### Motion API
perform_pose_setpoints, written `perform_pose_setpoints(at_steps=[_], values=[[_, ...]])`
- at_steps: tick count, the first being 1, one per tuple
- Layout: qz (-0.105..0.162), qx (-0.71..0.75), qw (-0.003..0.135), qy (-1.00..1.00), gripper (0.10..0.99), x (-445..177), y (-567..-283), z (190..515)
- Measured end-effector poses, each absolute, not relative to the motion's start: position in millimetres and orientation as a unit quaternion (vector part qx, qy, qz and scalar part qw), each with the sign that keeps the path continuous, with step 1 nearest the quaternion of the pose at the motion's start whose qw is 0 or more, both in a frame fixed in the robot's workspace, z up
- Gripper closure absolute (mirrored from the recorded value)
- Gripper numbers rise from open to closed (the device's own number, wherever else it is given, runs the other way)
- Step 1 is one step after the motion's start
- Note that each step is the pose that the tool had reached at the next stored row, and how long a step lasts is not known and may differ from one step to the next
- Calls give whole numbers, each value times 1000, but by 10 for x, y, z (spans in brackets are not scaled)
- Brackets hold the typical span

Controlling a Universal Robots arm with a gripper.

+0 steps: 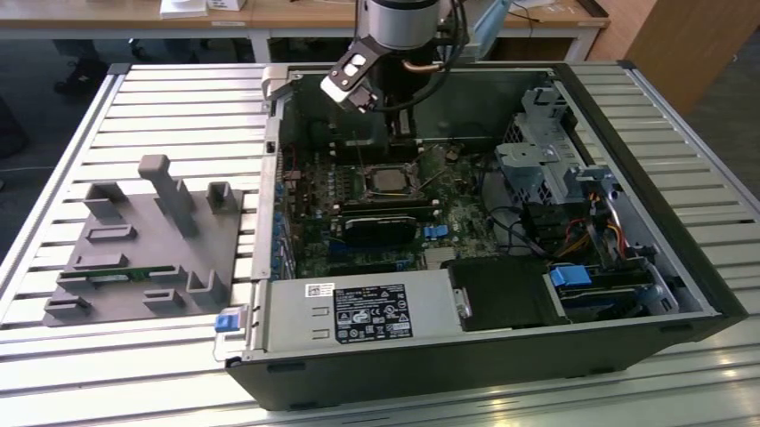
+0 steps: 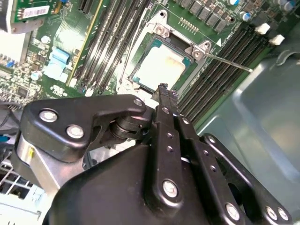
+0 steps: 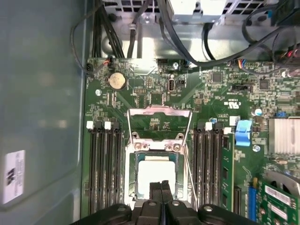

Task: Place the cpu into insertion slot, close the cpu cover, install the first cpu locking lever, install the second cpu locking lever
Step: 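Close the cpu cover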

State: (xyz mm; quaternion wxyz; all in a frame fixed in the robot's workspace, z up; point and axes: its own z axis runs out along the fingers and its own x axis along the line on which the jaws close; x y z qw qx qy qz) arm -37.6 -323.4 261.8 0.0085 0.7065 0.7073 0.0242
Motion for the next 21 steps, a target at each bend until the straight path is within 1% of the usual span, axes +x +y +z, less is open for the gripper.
perform_pose_setpoints(at_steps=[21], values=[[24,706,8,707,969,-356,-3309,2657]])
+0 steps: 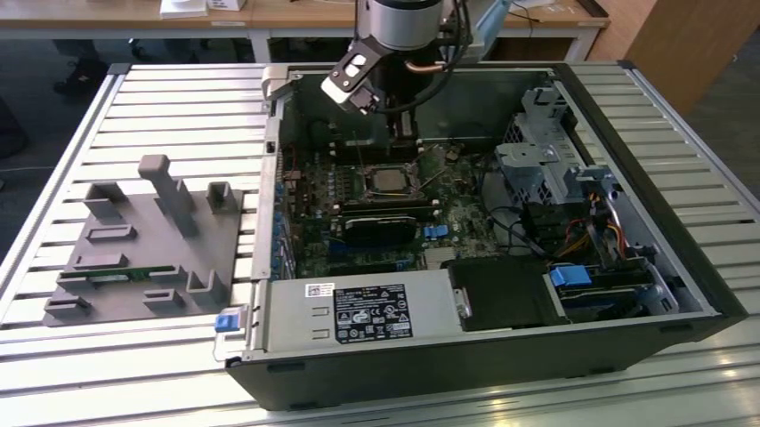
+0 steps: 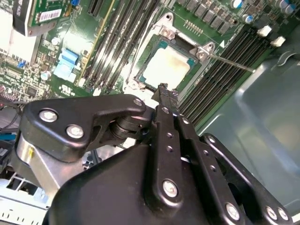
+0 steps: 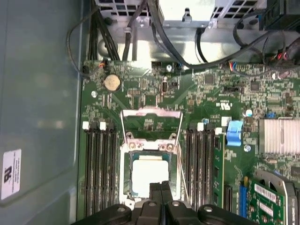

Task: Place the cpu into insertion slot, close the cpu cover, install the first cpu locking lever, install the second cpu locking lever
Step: 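Close the cpu cover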

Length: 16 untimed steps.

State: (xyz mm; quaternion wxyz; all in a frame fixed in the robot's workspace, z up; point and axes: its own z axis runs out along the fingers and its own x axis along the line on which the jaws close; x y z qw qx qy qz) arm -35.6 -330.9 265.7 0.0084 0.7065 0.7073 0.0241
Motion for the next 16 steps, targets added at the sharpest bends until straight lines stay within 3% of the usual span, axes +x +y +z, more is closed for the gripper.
perform_pose_setpoints(at_steps=[16], values=[[24,706,8,707,969,-288,-3310,2749]])
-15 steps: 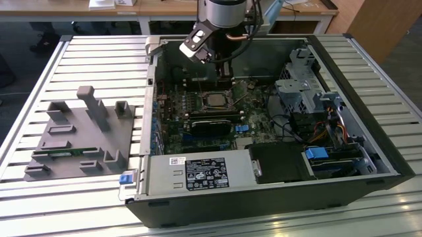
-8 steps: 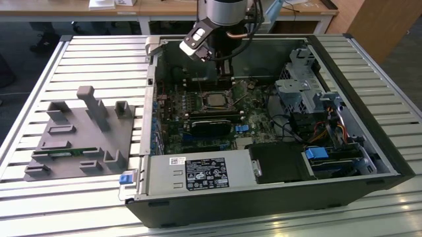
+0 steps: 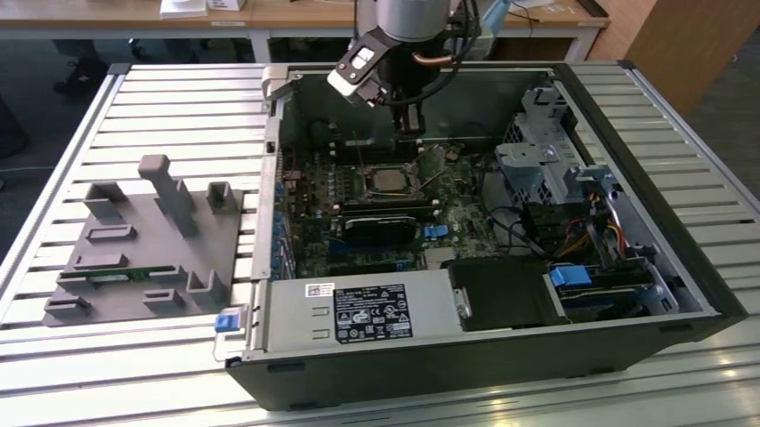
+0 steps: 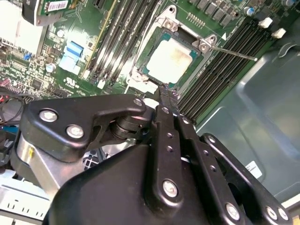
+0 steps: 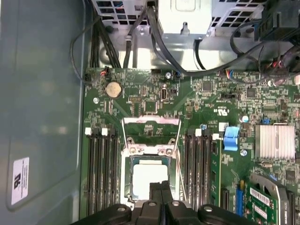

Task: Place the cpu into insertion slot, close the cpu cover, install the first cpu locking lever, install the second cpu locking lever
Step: 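Close the cpu cover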

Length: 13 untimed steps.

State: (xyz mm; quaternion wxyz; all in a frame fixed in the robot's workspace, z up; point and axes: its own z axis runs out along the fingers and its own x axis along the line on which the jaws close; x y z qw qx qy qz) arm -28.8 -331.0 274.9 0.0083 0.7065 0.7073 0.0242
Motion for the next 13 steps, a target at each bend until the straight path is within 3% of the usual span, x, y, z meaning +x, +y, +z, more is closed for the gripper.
perform_pose_setpoints(at_steps=[13], values=[[24,706,8,707,969,-205,-3310,2748]])
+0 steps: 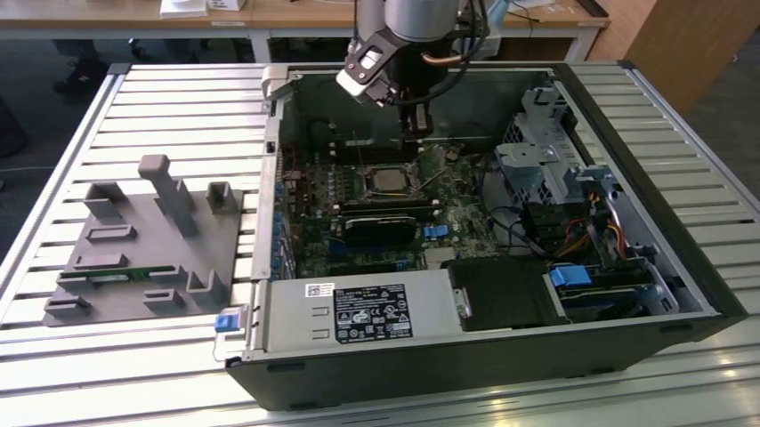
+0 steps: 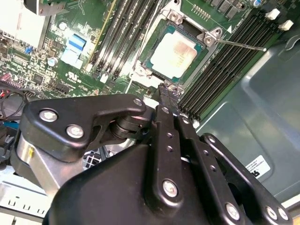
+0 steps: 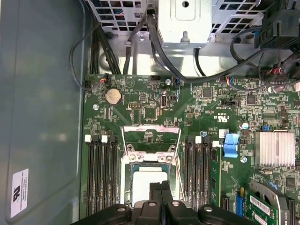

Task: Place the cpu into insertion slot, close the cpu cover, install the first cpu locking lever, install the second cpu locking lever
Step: 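Close the cpu cover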

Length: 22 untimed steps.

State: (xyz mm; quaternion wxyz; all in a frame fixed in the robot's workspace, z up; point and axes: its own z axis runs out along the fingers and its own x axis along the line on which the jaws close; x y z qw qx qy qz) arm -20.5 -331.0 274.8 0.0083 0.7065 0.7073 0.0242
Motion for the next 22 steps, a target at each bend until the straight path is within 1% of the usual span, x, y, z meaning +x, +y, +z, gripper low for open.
perform_pose_setpoints(at_steps=[22], values=[[24,707,8,707,969,-29,-3310,2746]])
